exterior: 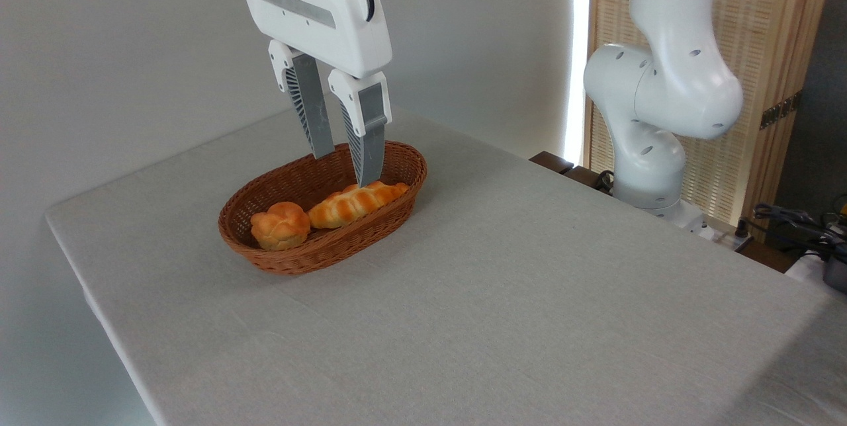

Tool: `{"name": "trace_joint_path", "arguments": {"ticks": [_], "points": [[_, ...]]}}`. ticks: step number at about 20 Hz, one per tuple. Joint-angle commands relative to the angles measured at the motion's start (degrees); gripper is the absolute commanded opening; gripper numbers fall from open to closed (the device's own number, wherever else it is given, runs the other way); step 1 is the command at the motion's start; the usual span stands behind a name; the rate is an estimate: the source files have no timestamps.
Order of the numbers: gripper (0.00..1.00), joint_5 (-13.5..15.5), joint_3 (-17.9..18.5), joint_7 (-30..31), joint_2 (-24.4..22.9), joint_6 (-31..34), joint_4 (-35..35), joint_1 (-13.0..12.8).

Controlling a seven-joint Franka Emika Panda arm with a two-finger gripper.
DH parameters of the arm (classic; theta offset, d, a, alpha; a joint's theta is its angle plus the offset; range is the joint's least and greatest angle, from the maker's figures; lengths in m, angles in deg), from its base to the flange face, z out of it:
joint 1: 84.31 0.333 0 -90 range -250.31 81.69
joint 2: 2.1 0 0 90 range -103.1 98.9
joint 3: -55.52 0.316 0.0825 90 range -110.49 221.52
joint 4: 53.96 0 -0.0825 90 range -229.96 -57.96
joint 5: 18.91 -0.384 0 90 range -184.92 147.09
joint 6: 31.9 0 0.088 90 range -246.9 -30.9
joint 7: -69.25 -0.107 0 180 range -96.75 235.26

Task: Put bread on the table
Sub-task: 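Move the gripper down toward the round bun in the wicker basket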

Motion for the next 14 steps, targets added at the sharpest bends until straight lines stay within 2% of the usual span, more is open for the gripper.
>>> {"name": "trace_joint_path", "arguments": {"ticks": [1,9,14], "points": [[1.00,0.99,0.28,-0.96,0.37,0.34,0.84,0.17],[1.00,1.43,-1.91,-0.70,0.46,0.08,0.22,0.17],[1.00,1.52,-5.95,-0.08,0.37,-0.27,-1.62,-0.09]]}}
